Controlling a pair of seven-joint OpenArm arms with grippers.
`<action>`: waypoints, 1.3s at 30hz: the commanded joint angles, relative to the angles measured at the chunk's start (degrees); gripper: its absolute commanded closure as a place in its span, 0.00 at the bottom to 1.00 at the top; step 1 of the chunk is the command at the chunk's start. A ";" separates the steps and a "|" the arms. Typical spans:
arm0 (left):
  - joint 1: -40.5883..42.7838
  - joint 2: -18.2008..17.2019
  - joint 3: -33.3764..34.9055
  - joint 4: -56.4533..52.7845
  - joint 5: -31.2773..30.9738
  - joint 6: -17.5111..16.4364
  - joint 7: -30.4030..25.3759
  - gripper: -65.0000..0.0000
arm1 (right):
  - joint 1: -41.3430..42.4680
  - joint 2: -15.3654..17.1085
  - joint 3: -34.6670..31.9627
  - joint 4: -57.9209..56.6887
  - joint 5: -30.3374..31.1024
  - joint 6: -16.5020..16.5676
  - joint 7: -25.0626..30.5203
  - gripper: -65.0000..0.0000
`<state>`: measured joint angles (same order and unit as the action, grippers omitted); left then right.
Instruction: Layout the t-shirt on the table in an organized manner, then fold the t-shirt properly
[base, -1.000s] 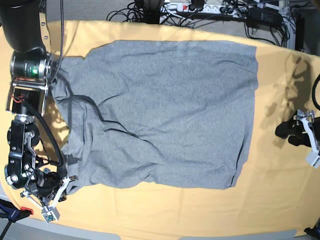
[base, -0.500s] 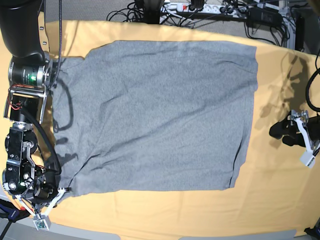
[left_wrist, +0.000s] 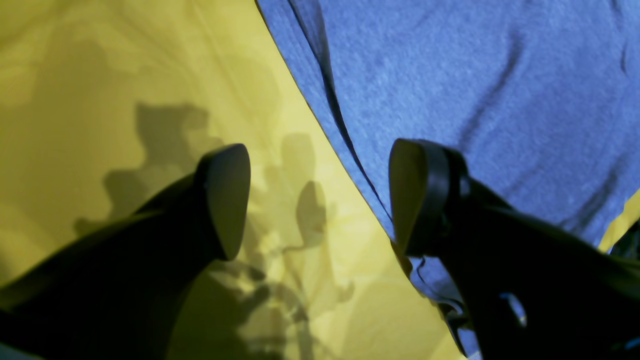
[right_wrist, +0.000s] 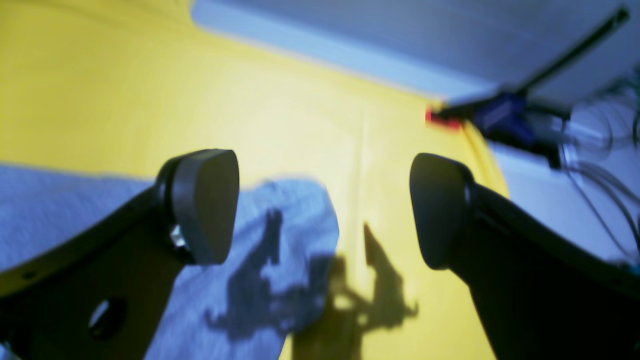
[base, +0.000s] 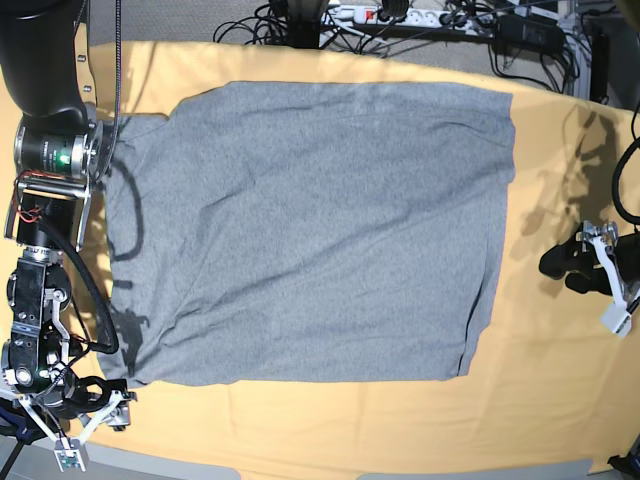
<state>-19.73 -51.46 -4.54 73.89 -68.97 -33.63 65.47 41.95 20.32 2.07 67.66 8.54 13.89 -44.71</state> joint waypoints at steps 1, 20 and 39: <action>-1.42 -1.57 -0.92 0.61 -1.09 -0.22 -1.20 0.32 | 3.17 1.36 0.90 1.97 0.11 -1.36 0.20 0.19; -2.03 -1.62 -0.94 0.61 -0.70 -0.20 -1.03 0.32 | -16.24 3.82 24.22 2.58 37.70 15.80 -19.82 0.20; -2.05 -1.57 -0.94 0.61 -1.53 -0.22 -0.96 0.32 | -17.11 -1.25 24.09 -4.02 23.08 5.03 -1.49 0.34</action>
<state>-20.34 -51.53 -4.54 73.87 -69.38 -33.63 65.58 22.81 17.98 26.00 62.43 30.65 18.76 -47.83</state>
